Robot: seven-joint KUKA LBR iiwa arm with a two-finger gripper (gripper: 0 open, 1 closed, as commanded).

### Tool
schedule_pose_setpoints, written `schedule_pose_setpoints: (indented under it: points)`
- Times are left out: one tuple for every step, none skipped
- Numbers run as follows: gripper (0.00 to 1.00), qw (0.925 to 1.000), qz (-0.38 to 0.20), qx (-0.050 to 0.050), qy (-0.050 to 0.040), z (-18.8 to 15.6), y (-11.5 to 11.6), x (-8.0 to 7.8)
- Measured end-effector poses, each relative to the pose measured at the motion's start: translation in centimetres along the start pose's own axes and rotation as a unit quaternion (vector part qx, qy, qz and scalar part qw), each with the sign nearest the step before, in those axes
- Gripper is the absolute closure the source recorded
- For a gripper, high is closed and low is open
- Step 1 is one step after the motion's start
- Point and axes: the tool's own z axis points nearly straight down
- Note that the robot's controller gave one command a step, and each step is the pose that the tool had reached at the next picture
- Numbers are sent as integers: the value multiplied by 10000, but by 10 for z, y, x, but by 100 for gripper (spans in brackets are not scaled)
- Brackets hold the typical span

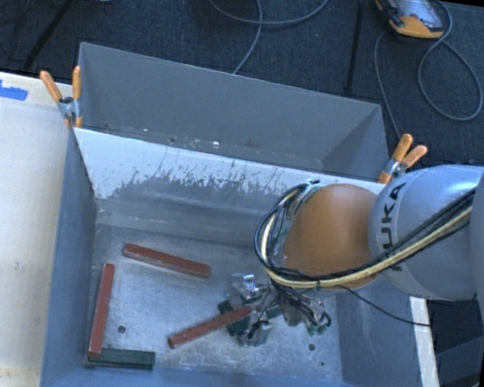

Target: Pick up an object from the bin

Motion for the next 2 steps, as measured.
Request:
schedule_pose_setpoints:
  points:
    - [100, 10000, 52, 11, -24, -169, 1, -5]
    - [0, 10000, 60, -4, 16, -164, 1, -3]
